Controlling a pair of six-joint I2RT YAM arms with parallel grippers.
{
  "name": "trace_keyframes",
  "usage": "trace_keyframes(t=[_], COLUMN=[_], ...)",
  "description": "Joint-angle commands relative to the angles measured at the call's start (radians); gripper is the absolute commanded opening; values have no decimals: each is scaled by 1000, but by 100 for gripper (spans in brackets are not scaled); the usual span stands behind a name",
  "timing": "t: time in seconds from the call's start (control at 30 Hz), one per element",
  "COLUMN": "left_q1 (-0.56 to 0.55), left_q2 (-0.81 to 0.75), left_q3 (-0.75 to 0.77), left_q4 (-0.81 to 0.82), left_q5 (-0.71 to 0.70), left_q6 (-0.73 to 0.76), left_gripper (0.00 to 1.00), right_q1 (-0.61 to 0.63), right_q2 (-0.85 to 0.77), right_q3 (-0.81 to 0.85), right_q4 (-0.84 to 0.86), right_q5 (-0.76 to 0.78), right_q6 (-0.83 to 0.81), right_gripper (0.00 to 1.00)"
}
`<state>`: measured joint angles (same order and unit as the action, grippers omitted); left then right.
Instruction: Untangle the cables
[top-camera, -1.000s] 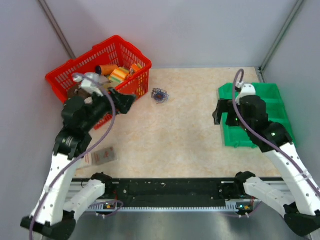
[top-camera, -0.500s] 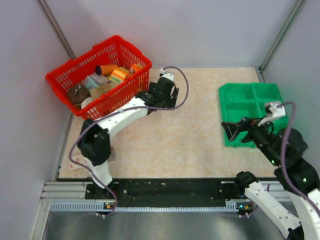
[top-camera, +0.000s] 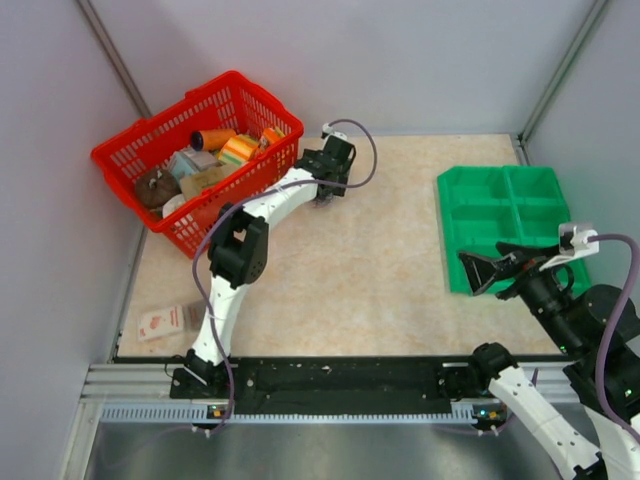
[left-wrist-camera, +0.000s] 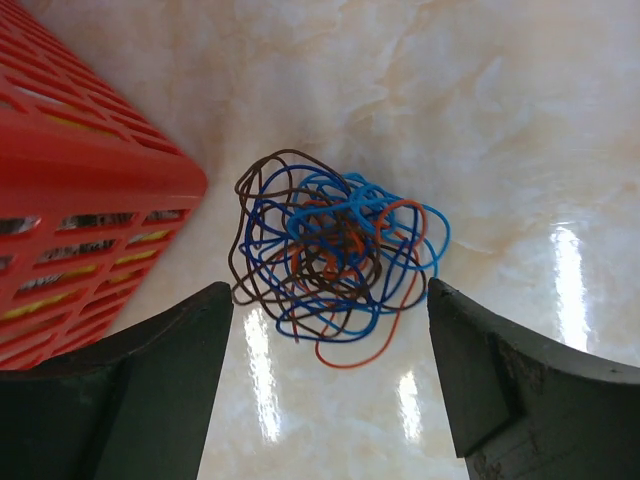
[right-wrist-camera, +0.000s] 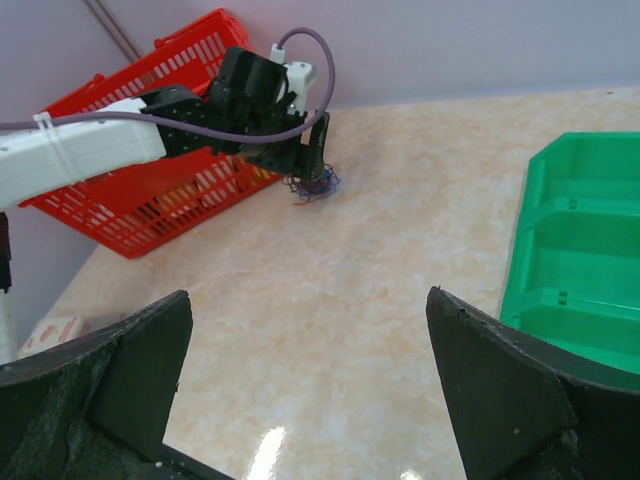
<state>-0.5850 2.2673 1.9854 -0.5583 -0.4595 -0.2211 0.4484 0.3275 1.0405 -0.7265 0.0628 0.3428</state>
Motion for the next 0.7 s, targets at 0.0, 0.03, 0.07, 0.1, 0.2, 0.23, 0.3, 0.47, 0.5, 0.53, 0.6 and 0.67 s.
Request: trace_keyframes(t=[0.0, 0.03, 0.07, 0.1, 0.2, 0.23, 0.3, 0.47, 0.5, 0.53, 0.6, 0.67], left_q1=[-1, -1, 1, 2, -1, -10, -27, -71, -73, -73, -73, -75], left_q2=[70, 81, 87, 90, 74, 51, -44, -450, -525, -610, -760, -895], left_q3=[47, 44, 46, 43, 24, 4, -74, -571, -656, -757, -929, -1086], left_q4=[-29, -26, -28, -23, -25, -31, -45, 78, 102, 136, 201, 270], left_q5=[39, 44, 42, 36, -13, -52, -88, 72, 156, 230, 378, 525], left_q6=[43, 46, 48, 51, 71, 72, 34, -150, -179, -208, -239, -256], left_gripper=[82, 82, 80, 73, 32, 20, 9, 1, 1, 1, 2, 4], right_q1=[-5, -5, -5, -7, -7, -7, -5, -5, -7, -5, -5, -4], right_q2=[27, 33, 39, 45, 56, 58, 64, 128, 158, 189, 241, 283], right_q3=[-2, -3, -5, -8, -29, -42, -77, -206, -233, -261, -313, -368], right_q4=[12, 12, 13, 15, 27, 30, 36, 74, 88, 104, 143, 214], right_q5=[-12, -17, -23, -30, -49, -55, -57, -141, -173, -202, -263, -325], right_q6=[31, 36, 44, 48, 65, 68, 81, 117, 127, 137, 156, 177], right_gripper=[99, 99, 99, 99, 99, 99, 99, 98, 98, 98, 98, 94])
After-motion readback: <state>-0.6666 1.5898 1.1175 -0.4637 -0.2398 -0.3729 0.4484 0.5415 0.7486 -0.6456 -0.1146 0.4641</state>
